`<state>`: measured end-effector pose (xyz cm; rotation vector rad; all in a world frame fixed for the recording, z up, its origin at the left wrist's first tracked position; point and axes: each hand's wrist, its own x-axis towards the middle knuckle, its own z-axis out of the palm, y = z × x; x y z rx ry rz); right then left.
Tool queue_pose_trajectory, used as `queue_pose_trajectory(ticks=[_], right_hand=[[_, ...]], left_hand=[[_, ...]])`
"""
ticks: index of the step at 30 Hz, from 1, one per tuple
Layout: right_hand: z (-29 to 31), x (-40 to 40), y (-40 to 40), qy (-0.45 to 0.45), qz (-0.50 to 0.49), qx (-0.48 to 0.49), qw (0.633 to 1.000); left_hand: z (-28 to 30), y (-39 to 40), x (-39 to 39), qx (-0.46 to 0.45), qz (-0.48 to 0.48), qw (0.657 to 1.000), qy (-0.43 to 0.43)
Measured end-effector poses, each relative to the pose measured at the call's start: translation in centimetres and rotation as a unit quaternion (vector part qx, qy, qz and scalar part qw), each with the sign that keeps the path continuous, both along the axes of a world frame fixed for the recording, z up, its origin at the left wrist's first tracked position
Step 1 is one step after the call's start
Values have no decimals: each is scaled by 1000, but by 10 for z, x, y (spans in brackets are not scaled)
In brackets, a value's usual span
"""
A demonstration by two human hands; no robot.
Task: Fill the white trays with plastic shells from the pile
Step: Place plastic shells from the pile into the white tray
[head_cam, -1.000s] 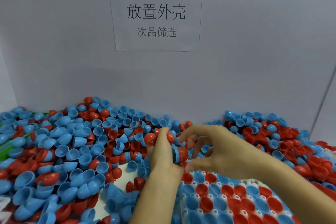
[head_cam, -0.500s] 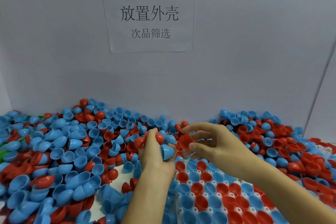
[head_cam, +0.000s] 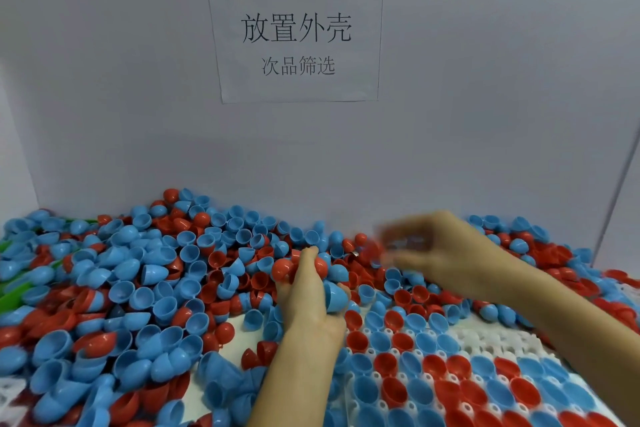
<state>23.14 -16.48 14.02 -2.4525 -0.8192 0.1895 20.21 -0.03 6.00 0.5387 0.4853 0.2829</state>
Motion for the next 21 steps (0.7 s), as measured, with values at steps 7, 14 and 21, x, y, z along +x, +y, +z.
queue_pose_trajectory(ticks=[7,14,21], right_hand=[[-14,-17,30,-43,45,89,994],[-42,-30,31,-61,31,112,991],[-49,-32,24,17,20,148,989]], left_hand=[[9,-1,-7,8,-62,998,-7],[11,-2,-9,2,-110,994,-6],[16,0,-10,-11,-98,995,-28]])
